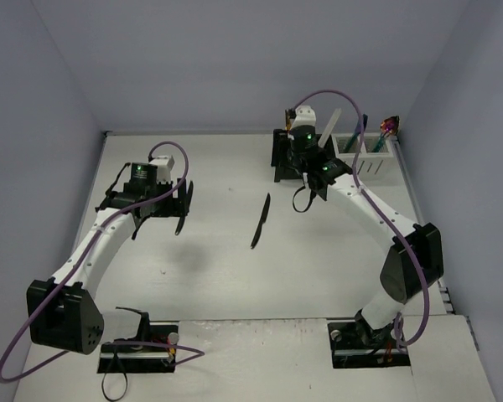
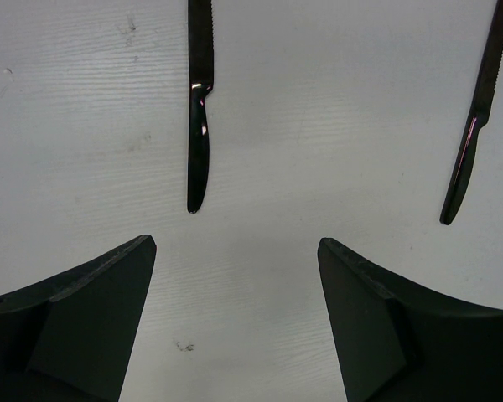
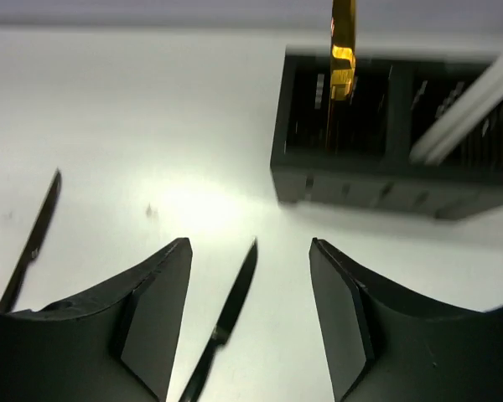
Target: Sort the eating utensils into containers
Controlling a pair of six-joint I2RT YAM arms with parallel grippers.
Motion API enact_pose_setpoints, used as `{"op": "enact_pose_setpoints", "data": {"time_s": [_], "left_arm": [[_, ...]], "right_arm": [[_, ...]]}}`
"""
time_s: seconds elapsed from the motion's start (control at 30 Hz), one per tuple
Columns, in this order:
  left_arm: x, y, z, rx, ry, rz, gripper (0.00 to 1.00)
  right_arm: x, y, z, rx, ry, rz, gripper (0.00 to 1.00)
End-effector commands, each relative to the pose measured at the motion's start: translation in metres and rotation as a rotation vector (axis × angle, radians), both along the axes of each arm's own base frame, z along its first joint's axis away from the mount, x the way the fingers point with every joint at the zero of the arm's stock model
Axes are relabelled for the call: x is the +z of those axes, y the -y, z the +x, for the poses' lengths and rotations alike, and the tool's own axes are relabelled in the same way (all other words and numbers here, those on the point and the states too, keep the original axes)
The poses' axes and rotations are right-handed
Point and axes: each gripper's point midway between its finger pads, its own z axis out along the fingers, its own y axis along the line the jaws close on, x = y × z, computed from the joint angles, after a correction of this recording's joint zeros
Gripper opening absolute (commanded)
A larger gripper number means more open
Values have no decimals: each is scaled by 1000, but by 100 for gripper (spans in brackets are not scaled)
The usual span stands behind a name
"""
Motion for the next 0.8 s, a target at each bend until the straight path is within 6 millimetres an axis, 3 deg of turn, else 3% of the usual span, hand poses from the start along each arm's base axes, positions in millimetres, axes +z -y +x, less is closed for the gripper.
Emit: {"op": "enact_pose_setpoints", "data": {"time_s": [0.0, 0.1, 0.3, 0.57, 0.77], "left_arm": [[31, 3, 10, 1, 96, -33, 76], [32, 2, 10, 2, 98, -32, 76], [30, 2, 10, 3, 92, -27, 76], [31, 2, 9, 1, 95, -28, 76], [34, 1, 9, 4, 102, -26, 76]], "right_arm": [[-48, 1, -43, -105, -254, 21, 64], [-80, -10, -64, -100, -372, 24, 65], [-137, -36, -85, -94, -530, 28, 60], [-181, -72, -100, -80, -627, 15, 53], [-200, -81, -105, -103, -653, 6, 51]]}}
